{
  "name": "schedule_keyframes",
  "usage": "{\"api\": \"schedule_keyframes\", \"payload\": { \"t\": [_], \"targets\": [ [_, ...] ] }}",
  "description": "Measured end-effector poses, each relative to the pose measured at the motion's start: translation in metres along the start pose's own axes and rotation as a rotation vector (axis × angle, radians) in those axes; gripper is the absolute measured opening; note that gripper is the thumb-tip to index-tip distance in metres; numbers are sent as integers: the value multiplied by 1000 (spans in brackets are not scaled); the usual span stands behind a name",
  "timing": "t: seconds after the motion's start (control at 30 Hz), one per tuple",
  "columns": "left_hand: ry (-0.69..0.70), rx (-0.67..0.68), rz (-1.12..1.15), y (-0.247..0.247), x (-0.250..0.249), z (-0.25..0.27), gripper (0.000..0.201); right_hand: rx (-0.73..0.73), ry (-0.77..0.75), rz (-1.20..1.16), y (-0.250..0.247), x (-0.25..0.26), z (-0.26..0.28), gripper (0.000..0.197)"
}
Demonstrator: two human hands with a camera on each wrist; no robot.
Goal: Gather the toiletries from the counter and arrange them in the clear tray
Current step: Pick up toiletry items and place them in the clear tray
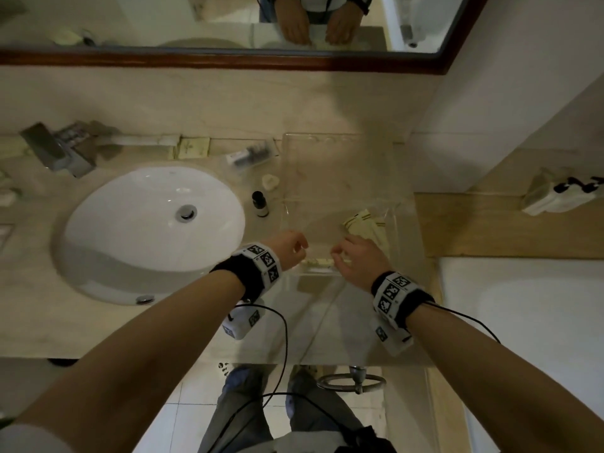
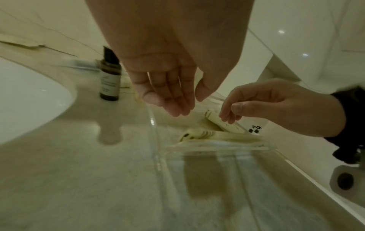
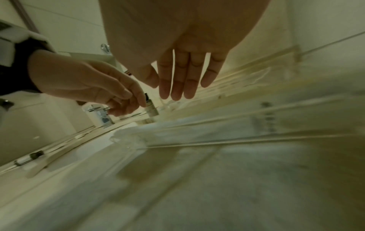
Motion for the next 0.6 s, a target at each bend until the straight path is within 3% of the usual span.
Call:
{"api": "schedule_keyframes", "payload": {
  "t": [0.23, 0.37, 0.47, 0.6],
  "targets": [
    [-160, -34, 17, -29, 68, 49, 30, 177, -198, -30, 38, 86, -42, 10],
    [-310, -120, 111, -45, 142, 94, 27, 323, -300, 11, 67, 160, -70, 12],
    [-426, -173, 194, -53, 204, 132, 27, 353, -397, 28, 93, 216, -89, 11],
    [-558, -275, 297, -64, 291, 183, 26, 404, -404, 69, 134, 296, -115, 27]
  ]
}}
Point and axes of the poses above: each hand's wrist, its own z-axis away from the middle knuckle, its own y-axis out of the palm, x = y × z, the point moved 1 cm from there along -z, towards the middle knuckle, and after that the axes turned 2 degrees about x, right-handed, at the moved point
